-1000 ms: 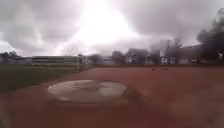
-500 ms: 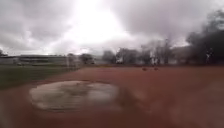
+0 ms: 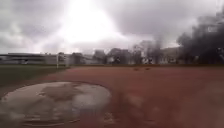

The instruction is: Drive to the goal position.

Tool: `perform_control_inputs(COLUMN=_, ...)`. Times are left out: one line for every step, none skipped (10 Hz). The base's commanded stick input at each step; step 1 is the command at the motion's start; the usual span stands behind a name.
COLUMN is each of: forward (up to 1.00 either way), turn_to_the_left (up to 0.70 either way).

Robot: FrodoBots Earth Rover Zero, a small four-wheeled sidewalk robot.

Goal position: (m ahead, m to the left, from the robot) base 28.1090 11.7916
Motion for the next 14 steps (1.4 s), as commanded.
perform_control_inputs(forward=0.7, turn_to_the_left=-0.35)
perform_control_inputs(forward=0.7, turn_to_the_left=-0.35)
perform_control_inputs(forward=0.7, turn_to_the_left=-0.35)
perform_control_inputs(forward=0.7, turn_to_the_left=-0.35)
perform_control_inputs(forward=0.7, turn_to_the_left=-0.35)
perform_control_inputs(forward=0.7, turn_to_the_left=0.0)
perform_control_inputs(forward=0.7, turn_to_the_left=0.0)
perform_control_inputs(forward=0.7, turn_to_the_left=0.0)
perform_control_inputs(forward=0.7, turn_to_the_left=0.0)
perform_control_inputs(forward=0.7, turn_to_the_left=0.0)
perform_control_inputs(forward=0.7, turn_to_the_left=0.0)
perform_control_inputs(forward=0.7, turn_to_the_left=0.0)
perform_control_inputs(forward=0.7, turn_to_the_left=0.0)
perform_control_inputs(forward=0.7, turn_to_the_left=0.0)
